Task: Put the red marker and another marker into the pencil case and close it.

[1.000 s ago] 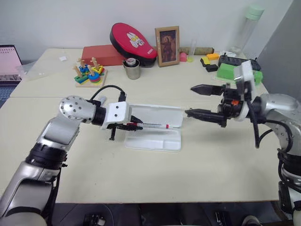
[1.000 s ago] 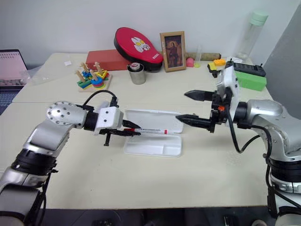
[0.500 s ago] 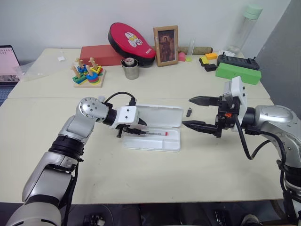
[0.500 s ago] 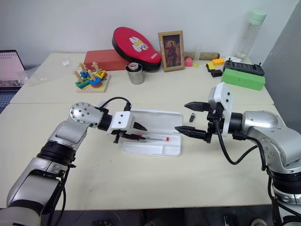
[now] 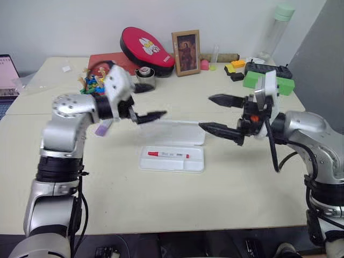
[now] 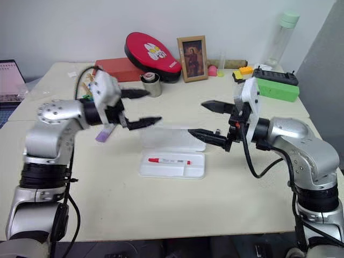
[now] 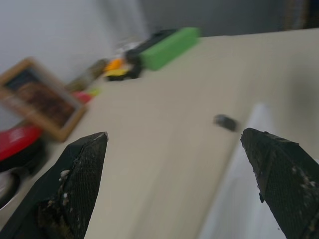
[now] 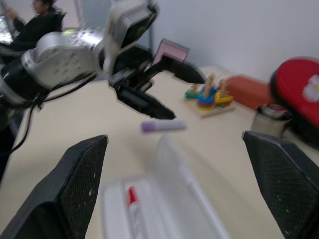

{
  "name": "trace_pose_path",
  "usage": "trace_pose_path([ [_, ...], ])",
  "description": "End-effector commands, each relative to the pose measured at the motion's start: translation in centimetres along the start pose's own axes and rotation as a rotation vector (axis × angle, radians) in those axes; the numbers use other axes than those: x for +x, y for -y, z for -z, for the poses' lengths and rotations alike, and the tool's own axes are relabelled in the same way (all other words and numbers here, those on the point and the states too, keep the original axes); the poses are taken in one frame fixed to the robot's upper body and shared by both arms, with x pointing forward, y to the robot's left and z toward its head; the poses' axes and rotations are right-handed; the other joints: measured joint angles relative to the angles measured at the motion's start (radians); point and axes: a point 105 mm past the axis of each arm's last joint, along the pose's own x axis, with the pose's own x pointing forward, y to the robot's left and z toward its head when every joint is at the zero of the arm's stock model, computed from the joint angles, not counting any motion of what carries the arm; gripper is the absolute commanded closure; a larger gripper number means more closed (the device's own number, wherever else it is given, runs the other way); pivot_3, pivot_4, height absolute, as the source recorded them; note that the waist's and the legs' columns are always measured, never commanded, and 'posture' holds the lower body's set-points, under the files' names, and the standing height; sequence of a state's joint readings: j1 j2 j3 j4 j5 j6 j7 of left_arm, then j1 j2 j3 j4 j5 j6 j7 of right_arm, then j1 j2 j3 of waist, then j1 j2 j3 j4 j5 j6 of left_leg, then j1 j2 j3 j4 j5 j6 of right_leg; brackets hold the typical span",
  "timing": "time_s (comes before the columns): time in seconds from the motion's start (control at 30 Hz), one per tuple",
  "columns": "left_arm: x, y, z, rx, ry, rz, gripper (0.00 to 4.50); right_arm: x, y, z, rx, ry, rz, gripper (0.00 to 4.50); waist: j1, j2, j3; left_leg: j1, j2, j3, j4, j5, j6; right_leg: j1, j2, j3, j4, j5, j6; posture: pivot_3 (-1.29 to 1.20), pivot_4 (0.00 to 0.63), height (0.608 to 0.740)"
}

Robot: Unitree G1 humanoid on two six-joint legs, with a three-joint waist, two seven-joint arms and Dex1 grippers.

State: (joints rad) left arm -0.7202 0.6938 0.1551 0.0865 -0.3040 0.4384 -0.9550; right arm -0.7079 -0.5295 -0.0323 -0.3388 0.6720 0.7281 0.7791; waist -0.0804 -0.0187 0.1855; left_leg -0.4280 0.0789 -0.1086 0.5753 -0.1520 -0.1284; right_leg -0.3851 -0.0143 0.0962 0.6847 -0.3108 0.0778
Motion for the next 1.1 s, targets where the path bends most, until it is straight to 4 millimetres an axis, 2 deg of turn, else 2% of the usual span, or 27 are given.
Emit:
trace_pose_path([
  [0.03, -3.3, -4.6, 0.1, -0.054, 0.001, -0.29, 0.01, 1.9, -0.1, -1.1, -0.026, 0.059, -0.025, 0.0, -0.002, 0.0, 0.0, 0.0, 0.0, 0.0, 0.0, 0.0, 0.0, 0.0, 0.0, 0.0, 0.0, 0.0, 0.0, 0.0, 0.15, 0.74],
  [0.17, -5.8, -7.0, 2.5, -0.108, -0.076, -0.454, 0.01, 3.8, -0.6, -2.2, -0.034, 0.125, -0.074, 0.0, -0.003, 0.0, 0.0, 0.0, 0.0, 0.0, -0.001, 0.0, 0.0, -0.001, 0.0, 0.0, 0.0, 0.002, -0.003, 0.0, 0.15, 0.74],
  [0.3, -7.6, -7.7, 7.0, -0.174, -0.213, -0.522, 0.01, 5.2, -1.1, -2.5, -0.046, 0.148, -0.11, 0.0, 0.002, 0.0, 0.0, 0.0, 0.0, 0.0, -0.001, 0.0, 0.0, -0.001, 0.0, -0.001, 0.001, 0.002, -0.003, 0.0, 0.15, 0.74],
  [0.4, -8.5, -7.9, 10.8, -0.236, -0.33, -0.573, 0.01, 5.9, -1.5, -2.1, -0.054, 0.136, -0.138, 0.0, 0.004, 0.0, 0.0, 0.0, 0.0, -0.001, -0.001, 0.0, 0.0, -0.001, 0.0, -0.002, 0.002, 0.002, -0.003, 0.0, 0.15, 0.74],
  [0.6, -8.1, -6.5, 15.0, -0.314, -0.431, -0.515, 0.01, 6.1, -2.7, -1.0, -0.065, 0.077, -0.181, 0.0, 0.008, 0.0, 0.0, -0.001, 0.0, -0.001, -0.001, 0.0, 0.0, -0.003, 0.0, -0.002, 0.005, 0.002, -0.004, 0.0, 0.15, 0.74],
  [0.77, -7.0, -5.5, 16.6, -0.339, -0.45, -0.461, 0.01, 5.8, -3.1, -0.9, -0.061, 0.068, -0.188, 0.0, 0.009, 0.0, 0.0, -0.001, 0.0, -0.001, -0.001, 0.0, 0.0, -0.003, 0.0, -0.002, 0.005, 0.002, -0.004, 0.0, 0.15, 0.74],
  [0.9, -5.7, -4.7, 17.2, -0.355, -0.452, -0.412, 0.01, 5.9, -3.3, -1.0, -0.057, 0.073, -0.187, 0.0, 0.018, 0.0, 0.0, -0.001, 0.0, -0.001, -0.001, 0.0, -0.001, -0.003, 0.0, -0.002, 0.006, 0.002, -0.004, 0.0, 0.15, 0.74],
  [1.0, -5.5, -4.6, 17.4, -0.36, -0.458, -0.403, 0.44, 5.9, -3.3, -1.1, -0.057, 0.077, -0.185, 0.0, 0.022, 0.0, 0.0, -0.001, 0.0, -0.001, -0.001, 0.0, -0.001, -0.003, 0.0, -0.002, 0.006, 0.002, -0.004, 0.0, 0.15, 0.74],
  [1.1, -5.2, -4.4, 17.4, -0.363, -0.456, -0.392, 1.1, 5.7, -3.3, -1.1, -0.054, 0.076, -0.182, 0.0, 0.022, 0.0, 0.0, -0.001, 0.0, -0.001, -0.001, 0.0, -0.001, -0.003, 0.0, -0.002, 0.007, 0.002, -0.004, 0.0, 0.15, 0.74],
])
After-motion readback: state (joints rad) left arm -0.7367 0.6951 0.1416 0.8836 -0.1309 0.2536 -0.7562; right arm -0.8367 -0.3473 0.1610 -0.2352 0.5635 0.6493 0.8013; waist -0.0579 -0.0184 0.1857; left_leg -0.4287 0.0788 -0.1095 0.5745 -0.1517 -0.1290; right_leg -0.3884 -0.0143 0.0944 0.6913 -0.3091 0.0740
